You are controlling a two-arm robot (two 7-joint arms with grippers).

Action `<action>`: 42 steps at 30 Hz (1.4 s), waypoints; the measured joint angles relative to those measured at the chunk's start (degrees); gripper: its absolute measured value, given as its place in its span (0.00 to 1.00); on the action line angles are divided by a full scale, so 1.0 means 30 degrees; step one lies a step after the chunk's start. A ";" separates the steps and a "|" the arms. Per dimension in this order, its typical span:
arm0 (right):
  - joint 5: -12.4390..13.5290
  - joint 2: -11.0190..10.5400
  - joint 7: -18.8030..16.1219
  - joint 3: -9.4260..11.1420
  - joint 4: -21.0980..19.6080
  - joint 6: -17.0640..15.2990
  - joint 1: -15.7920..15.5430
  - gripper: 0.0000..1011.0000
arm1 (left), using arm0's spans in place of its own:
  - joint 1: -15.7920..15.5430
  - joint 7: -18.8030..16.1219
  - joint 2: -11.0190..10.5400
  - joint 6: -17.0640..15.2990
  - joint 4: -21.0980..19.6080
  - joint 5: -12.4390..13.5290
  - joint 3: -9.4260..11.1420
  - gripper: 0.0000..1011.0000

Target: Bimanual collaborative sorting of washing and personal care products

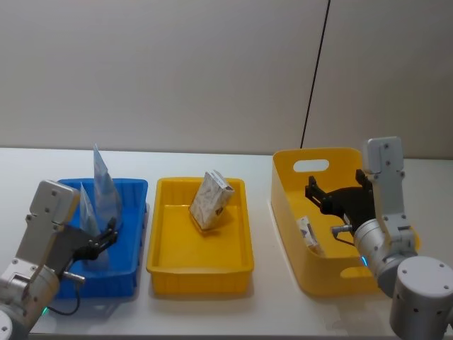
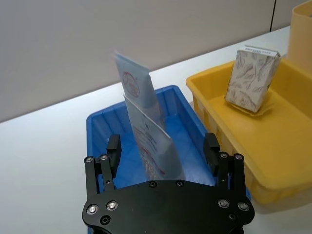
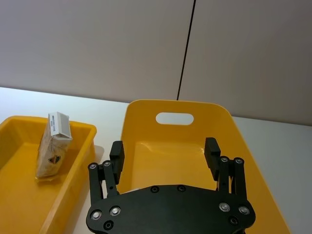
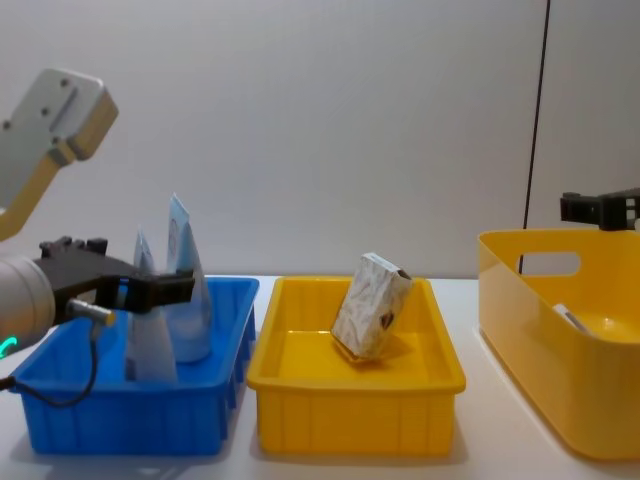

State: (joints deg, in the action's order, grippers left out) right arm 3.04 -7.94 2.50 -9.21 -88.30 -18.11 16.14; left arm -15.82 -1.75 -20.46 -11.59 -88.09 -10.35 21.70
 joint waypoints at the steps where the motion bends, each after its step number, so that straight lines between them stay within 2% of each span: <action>1: -0.0001 0.0000 -0.0002 0.0000 -0.0004 0.0001 -0.0001 0.99 | -0.0106 0.0113 0.0074 -0.0047 0.0262 -0.0065 -0.0026 0.99; 14: -0.0004 0.0002 -0.0007 0.0001 -0.0016 0.0016 -0.0004 0.99 | -0.1100 0.1115 0.0627 0.0048 0.2844 -0.0496 -0.0184 0.99; 27: -0.0003 0.0001 -0.0006 0.0001 -0.0016 0.0016 -0.0002 0.99 | -0.2252 0.2053 0.1111 0.1107 0.5294 -0.0626 -0.0344 0.99; 28: -0.0003 0.0002 -0.0006 0.0001 -0.0017 0.0016 -0.0004 0.99 | -0.2363 0.2164 0.1154 0.1256 0.5518 -0.0630 -0.0360 0.95; 32: -0.0001 0.0002 -0.0005 0.0002 -0.0016 0.0014 -0.0003 0.99 | -0.2610 0.2372 0.1273 0.1573 0.6026 -0.0641 -0.0420 0.90; 40: -0.0002 0.0002 -0.0006 0.0001 -0.0016 0.0013 -0.0003 0.99 | -0.2910 0.2768 0.1395 0.2165 0.6781 -0.0653 -0.0586 0.62; 42: -0.0001 0.0002 -0.0005 0.0002 -0.0015 0.0014 -0.0002 0.99 | -0.2932 0.2826 0.1399 0.2248 0.6869 -0.0653 -0.0617 0.58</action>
State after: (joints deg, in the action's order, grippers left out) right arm 3.04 -7.93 2.48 -9.21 -88.34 -18.07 16.13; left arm -24.62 6.72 -16.27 -4.85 -67.48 -12.31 19.85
